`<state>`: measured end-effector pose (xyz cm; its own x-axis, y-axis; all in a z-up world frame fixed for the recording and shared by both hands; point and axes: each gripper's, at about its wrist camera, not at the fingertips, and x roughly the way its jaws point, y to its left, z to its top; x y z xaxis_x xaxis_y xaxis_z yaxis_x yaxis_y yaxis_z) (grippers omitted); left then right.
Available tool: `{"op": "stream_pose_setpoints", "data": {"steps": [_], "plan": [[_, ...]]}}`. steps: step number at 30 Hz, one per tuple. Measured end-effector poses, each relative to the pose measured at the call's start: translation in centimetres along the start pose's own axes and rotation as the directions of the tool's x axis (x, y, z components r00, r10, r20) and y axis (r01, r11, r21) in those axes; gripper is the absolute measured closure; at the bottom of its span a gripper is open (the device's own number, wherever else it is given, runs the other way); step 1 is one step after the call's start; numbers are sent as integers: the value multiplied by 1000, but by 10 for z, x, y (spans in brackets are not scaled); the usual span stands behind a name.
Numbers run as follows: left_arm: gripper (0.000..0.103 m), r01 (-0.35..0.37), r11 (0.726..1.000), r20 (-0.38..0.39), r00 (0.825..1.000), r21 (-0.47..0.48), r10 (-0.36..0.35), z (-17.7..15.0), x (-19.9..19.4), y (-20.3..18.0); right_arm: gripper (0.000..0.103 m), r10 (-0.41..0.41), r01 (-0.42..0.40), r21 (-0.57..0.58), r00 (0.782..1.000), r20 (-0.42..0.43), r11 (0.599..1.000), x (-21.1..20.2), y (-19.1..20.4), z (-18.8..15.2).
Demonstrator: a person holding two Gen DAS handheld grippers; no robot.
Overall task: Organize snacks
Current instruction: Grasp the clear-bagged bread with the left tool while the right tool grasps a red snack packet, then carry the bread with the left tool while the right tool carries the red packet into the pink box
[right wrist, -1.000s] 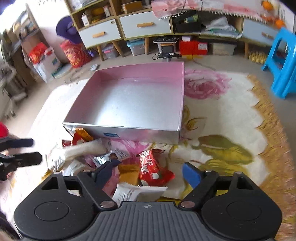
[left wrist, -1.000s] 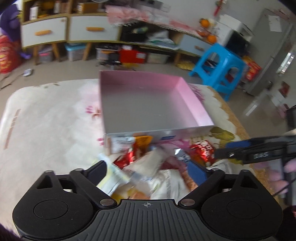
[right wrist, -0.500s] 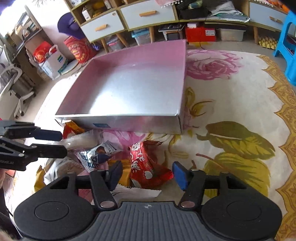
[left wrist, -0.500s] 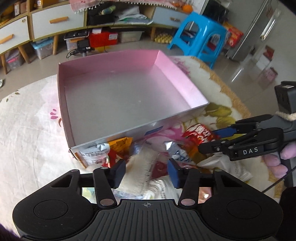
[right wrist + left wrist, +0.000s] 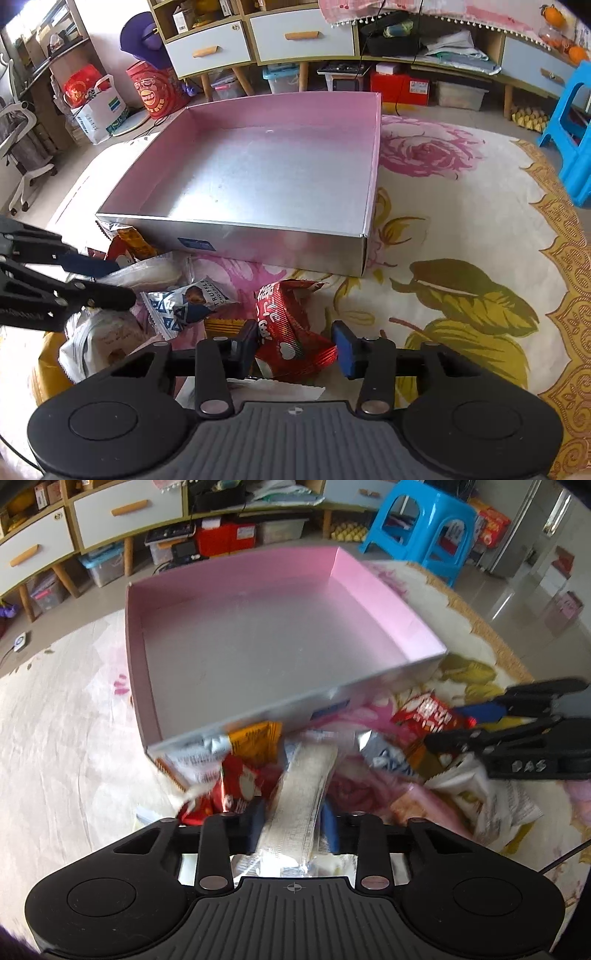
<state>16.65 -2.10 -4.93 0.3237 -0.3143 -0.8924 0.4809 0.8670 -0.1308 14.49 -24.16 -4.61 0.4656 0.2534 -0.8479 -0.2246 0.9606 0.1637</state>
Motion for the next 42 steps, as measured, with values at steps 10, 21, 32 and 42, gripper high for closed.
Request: {"op": "stream_pose_setpoints", "data": {"steps": [10, 21, 32, 42], "plan": [[86, -1, 992, 57, 998, -124, 8, -18, -9, 9, 94, 25, -25, 16, 999, 22, 1000, -10, -1, 3], [88, 133, 968, 236, 968, -211, -81, -51, -37, 17, 96, 58, -62, 85, 997, 43, 994, -20, -8, 1], [88, 156, 961, 286, 954, -229, -87, -46, -49, 20, 98, 73, -83, 115, 994, 83, 990, -33, -9, 2], [88, 147, 961, 255, 963, -233, -85, -50, -40, 12, 62, 38, -44, 197, 999, 34, 979, -16, -23, -5]]}}
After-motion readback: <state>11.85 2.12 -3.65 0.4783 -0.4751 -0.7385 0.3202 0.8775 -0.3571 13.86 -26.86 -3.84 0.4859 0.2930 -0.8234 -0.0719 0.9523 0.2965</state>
